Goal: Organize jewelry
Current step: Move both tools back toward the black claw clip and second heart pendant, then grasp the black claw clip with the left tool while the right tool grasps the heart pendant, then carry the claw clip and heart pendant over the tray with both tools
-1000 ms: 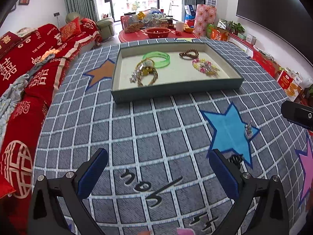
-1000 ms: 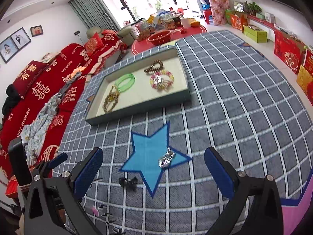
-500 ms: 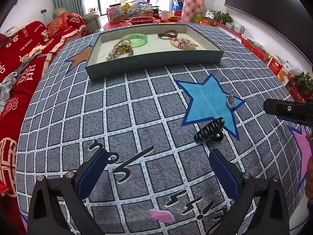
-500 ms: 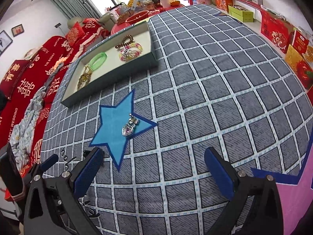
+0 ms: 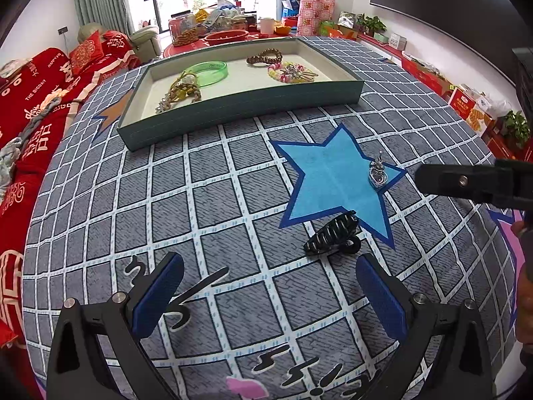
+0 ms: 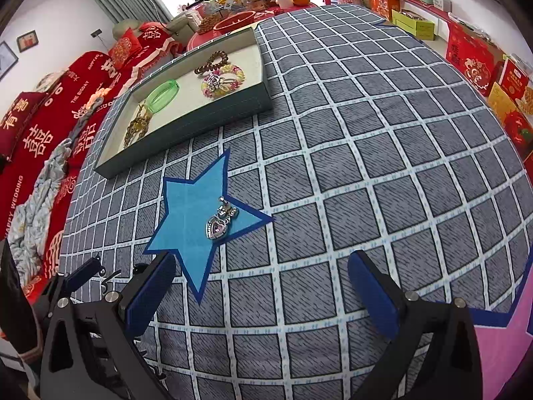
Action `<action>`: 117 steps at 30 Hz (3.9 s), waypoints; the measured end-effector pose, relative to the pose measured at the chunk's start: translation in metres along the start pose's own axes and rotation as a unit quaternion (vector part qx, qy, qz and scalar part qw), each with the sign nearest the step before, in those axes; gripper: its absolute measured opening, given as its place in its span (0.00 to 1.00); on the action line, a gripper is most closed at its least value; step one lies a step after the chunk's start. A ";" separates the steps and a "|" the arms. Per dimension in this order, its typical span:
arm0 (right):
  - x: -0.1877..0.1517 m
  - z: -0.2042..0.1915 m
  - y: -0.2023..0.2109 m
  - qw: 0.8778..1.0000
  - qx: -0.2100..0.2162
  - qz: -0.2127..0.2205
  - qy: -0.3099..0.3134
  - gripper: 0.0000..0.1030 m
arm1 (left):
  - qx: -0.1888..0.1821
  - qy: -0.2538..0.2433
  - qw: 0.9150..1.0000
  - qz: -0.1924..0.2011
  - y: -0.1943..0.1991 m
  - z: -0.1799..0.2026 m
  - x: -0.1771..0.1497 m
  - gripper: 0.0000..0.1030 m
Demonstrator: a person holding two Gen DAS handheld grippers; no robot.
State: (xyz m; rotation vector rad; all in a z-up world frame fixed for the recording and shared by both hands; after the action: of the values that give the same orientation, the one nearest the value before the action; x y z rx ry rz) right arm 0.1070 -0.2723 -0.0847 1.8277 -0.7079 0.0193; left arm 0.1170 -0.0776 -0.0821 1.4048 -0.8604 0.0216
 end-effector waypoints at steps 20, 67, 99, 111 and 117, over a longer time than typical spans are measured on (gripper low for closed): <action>0.014 -0.038 -0.031 0.997 -0.038 -0.005 0.064 0.73 | 0.012 -0.021 1.000 0.011 -0.006 0.009 0.004 1.00; 0.003 -0.041 -0.021 0.993 -0.048 0.009 0.106 0.19 | -0.039 -0.025 0.999 0.017 0.004 0.016 0.010 0.29; 0.020 -0.033 0.011 0.997 0.015 0.032 0.065 0.19 | -0.020 0.031 0.999 0.034 0.016 -0.048 0.015 0.29; 0.054 -0.058 0.012 0.995 0.026 0.041 0.084 0.19 | -0.007 0.043 0.998 0.048 0.017 -0.076 0.042 0.29; 0.077 -0.071 0.008 0.994 0.030 0.046 0.095 0.19 | 0.006 0.058 0.997 0.055 0.013 -0.098 0.064 0.29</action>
State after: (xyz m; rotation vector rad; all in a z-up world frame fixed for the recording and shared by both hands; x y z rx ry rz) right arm 0.1888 -0.2473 -0.0245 1.8195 -0.6627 0.2737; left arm 0.2053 -0.0206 -0.0298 1.3520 -0.8404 0.1904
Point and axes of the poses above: each gripper's, at about its wrist camera, not at the fingertips, and y roughly against the way its jaws point, z to its right, x to its top, the point moved 3 cm from there along -y, roughly the way its jaws point, and after that the axes turned 8 degrees about -y, right-handed, at the moved point
